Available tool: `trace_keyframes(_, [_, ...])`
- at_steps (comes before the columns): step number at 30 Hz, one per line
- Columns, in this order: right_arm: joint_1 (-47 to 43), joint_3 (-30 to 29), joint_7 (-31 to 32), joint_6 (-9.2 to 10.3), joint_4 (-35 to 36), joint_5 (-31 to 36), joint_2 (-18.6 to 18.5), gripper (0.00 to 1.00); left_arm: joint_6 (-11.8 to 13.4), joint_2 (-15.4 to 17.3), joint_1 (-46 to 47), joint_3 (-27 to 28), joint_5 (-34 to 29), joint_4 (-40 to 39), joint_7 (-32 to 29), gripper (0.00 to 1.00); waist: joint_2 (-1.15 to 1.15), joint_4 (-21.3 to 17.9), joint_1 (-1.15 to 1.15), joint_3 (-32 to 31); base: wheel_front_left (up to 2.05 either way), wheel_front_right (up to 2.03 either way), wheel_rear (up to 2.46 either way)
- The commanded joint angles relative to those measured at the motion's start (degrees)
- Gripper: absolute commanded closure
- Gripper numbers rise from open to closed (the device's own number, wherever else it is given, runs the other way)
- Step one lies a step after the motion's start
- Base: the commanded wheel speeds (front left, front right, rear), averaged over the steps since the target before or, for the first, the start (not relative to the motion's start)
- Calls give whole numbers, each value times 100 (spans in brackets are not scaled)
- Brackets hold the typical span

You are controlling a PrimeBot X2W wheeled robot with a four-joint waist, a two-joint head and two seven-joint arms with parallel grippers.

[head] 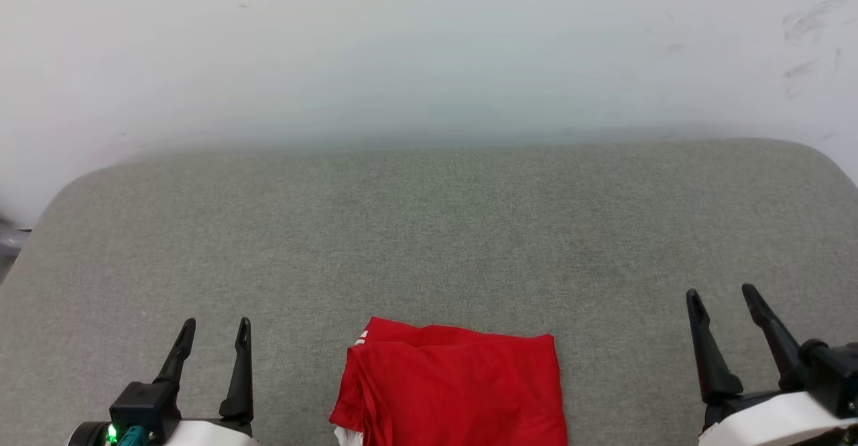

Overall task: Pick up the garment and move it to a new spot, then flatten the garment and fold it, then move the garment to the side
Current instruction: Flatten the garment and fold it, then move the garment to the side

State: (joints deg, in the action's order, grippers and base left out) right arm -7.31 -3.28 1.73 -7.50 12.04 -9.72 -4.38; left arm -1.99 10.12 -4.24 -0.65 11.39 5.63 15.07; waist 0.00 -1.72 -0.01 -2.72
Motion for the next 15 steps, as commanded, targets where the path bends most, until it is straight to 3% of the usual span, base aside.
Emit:
trace_keyframes(1, [-118, 23, 18, 3, 36, 66, 35, 0, 26, 19, -66, 21, 29, 29, 12, 0, 0, 5, 1, -28, 0, 0, 0])
trace_keyframes(15, [-265, -6, 278, 3, 212, 18, 129, 0, -83, -65, 27, 119, 92, 193, 12, 0, 0, 106, 1, -39, 0, 0, 0])
